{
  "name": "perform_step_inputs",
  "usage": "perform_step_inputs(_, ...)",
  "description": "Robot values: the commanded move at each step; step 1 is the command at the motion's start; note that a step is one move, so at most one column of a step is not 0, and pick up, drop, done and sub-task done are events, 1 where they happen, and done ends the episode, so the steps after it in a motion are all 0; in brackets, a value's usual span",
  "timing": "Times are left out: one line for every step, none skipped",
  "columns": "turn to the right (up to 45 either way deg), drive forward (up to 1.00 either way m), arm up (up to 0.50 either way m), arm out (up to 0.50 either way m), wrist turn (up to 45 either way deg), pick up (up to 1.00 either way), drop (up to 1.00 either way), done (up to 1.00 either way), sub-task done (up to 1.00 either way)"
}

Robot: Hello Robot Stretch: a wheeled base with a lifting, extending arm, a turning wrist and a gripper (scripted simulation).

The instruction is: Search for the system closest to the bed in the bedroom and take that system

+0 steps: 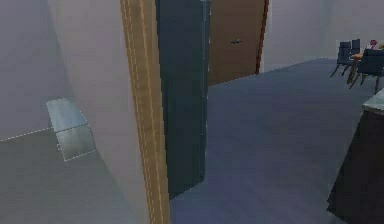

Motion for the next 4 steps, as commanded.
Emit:
perform_step_inputs(-6.0, 0.00, 0.00, 0.00, 0.0, 0.00, 0.00, 0.00, 0.00)
perform_step_inputs(0.0, 0.35, 0.00, 0.00, 0.0, 0.00, 0.00, 0.00, 0.00)
perform_step_inputs(36.0, 0.00, 0.00, 0.00, 0.0, 0.00, 0.00, 0.00, 0.00)
perform_step_inputs(0.0, 1.00, 0.00, 0.00, 0.0, 0.00, 0.00, 0.00, 0.00)
